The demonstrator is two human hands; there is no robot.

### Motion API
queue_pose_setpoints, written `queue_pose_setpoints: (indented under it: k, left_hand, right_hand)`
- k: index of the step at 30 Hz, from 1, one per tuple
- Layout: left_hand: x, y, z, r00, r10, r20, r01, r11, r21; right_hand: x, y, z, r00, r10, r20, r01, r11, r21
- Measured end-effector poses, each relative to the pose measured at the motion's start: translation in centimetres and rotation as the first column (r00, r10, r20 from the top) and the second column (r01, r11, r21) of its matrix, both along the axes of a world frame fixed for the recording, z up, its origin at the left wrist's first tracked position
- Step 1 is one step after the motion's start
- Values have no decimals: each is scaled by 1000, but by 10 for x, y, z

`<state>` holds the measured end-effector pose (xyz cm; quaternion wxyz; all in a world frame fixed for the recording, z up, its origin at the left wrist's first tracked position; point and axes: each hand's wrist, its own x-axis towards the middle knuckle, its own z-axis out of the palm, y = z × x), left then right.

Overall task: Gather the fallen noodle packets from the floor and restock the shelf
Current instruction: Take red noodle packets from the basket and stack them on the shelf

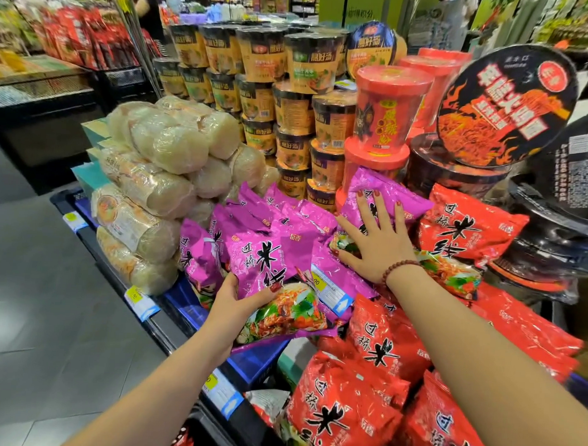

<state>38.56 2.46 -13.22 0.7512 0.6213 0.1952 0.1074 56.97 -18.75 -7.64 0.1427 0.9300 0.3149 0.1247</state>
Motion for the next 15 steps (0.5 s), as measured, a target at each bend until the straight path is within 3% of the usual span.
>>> queue_pose_setpoints:
  k: [6,8,10,12,13,15]
  left_hand:
    - [-9,8,-4,999,-2,-51,2,1000,4]
    - [-14,10,-3,999,-4,-45,5,999,34]
    - [-17,11,-2,999,-3,-32,5,998,56]
    - [-19,10,-1,1000,-4,-18,5,999,53]
    - [-20,9,1,1000,-6,-25,7,999,52]
    - [-22,7,4,999,-22,-40,24,998,52]
  right_hand:
    - [-3,-5,14,996,31,-86,-24,997,79]
    - [-17,-6,24,992,94,-89,-69,965,251]
    - [-37,0,32,967,197,-161,-86,848,524]
    - [-62,14,45,854,293,-430,139,668,731]
    - [-75,23,51,742,335,-581,299,611,733]
    - [-98,38,58,512,345,-787,519,606,603]
